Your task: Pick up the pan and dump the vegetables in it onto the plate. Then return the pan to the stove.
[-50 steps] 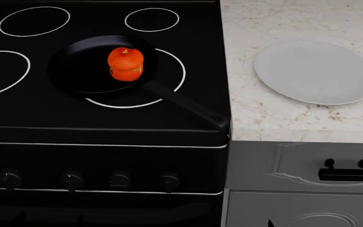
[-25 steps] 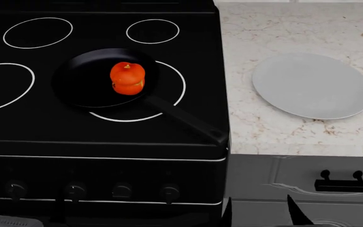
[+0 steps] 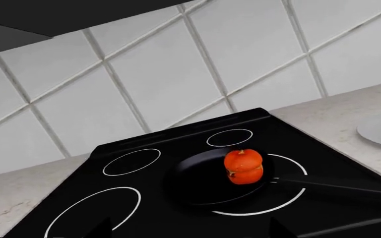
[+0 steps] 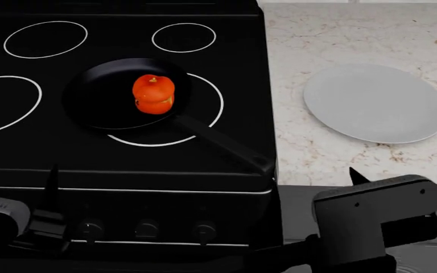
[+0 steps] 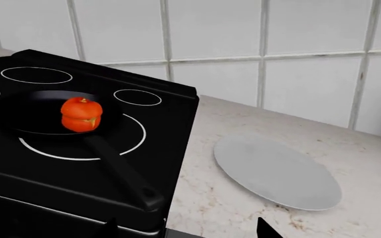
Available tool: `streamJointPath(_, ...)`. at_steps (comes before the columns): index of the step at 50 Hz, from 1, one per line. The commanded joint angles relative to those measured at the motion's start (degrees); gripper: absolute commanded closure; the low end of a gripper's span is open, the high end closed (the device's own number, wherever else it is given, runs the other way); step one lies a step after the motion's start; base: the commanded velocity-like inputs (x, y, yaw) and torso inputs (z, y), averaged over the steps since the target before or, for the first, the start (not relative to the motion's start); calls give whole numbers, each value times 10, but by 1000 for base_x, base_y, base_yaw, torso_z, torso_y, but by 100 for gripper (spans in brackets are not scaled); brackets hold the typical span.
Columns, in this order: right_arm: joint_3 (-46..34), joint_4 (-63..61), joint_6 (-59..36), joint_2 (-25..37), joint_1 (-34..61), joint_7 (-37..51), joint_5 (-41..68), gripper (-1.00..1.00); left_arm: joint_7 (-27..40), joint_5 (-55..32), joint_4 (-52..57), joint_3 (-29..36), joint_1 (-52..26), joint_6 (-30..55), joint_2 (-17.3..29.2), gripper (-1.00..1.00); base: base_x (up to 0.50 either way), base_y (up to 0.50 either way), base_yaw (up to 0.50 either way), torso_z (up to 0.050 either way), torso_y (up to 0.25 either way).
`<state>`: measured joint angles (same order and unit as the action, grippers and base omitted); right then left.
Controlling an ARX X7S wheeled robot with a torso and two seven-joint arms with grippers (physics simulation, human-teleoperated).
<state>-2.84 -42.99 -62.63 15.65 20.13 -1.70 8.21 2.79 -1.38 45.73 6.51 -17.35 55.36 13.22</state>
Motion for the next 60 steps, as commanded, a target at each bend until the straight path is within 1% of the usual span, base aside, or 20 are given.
streamJointPath(1,16,-90,-195,13,116,-22,10,-100,-24,4,66,-3,-90,138,4,-100,0,0,0,50,33)
streamJointPath(5,19,-122,-260,17,160,-22,17,-100,-23,5,86,4,-122,178,8,-100,0,0,0,50,33)
streamJointPath(8,25,-117,-273,26,184,-15,43,-100,-19,7,107,15,-146,218,7,-100,0,0,0,50,33)
streamJointPath(10,36,-103,-273,44,204,31,112,-100,-17,7,121,22,-167,248,7,-100,0,0,0,50,33)
streamJointPath(13,53,-79,-273,81,240,148,275,-100,-15,6,136,30,-193,282,7,-100,0,0,0,50,32)
streamJointPath(16,64,-64,-273,104,264,243,399,-100,-15,5,138,29,-196,286,7,-100,345,0,0,50,33)
streamJointPath(21,61,-44,-272,127,298,342,525,-100,-13,-3,142,27,-217,303,9,-100,448,0,0,50,32)
streamJointPath(23,59,-40,-268,132,302,364,551,-100,-11,-11,142,19,-215,298,8,-100,461,0,0,50,32)
streamJointPath(26,37,-34,-244,138,294,361,539,-100,-9,-18,142,6,-208,295,10,-100,460,0,0,50,33)
streamJointPath(30,22,-27,-252,132,315,370,551,-100,17,-54,142,1,-220,302,16,-100,460,0,0,50,33)
streamJointPath(36,11,-21,-264,132,336,404,595,-100,107,-182,142,-27,-232,305,42,-100,463,0,0,50,32)
streamJointPath(40,-18,-10,-247,136,340,400,585,-100,147,-243,142,-44,-236,304,55,-100,461,0,0,50,33)
streamJointPath(44,-37,3,-229,142,338,389,572,-100,167,-273,141,-53,-235,300,64,-100,465,-2,0,50,33)
streamJointPath(49,-27,22,-224,128,339,379,605,-100,191,-303,140,-70,-239,301,69,-100,371,-2,0,33,20)
streamJointPath(50,-15,39,-232,119,339,371,644,-100,207,-313,142,-68,-245,303,76,-100,0,0,0,0,0)
streamJointPath(51,-14,39,-233,119,340,375,648,-100,214,-323,141,-70,-245,302,78,-100,0,0,0,0,0)
streamJointPath(52,-25,48,-246,117,341,367,671,-100,228,-325,141,-58,-246,295,90,-100,0,0,0,0,0)
streamJointPath(53,-28,57,-251,114,338,365,688,-100,245,-305,138,-26,-240,263,111,-100,0,0,0,0,0)
streamJointPath(54,-27,64,-250,113,336,370,695,-100,241,-313,135,-41,-236,264,102,-100,0,0,0,0,0)
streamJointPath(60,-35,86,-235,110,305,350,731,-100,256,-344,138,-71,-251,289,101,-100,0,0,0,0,0)
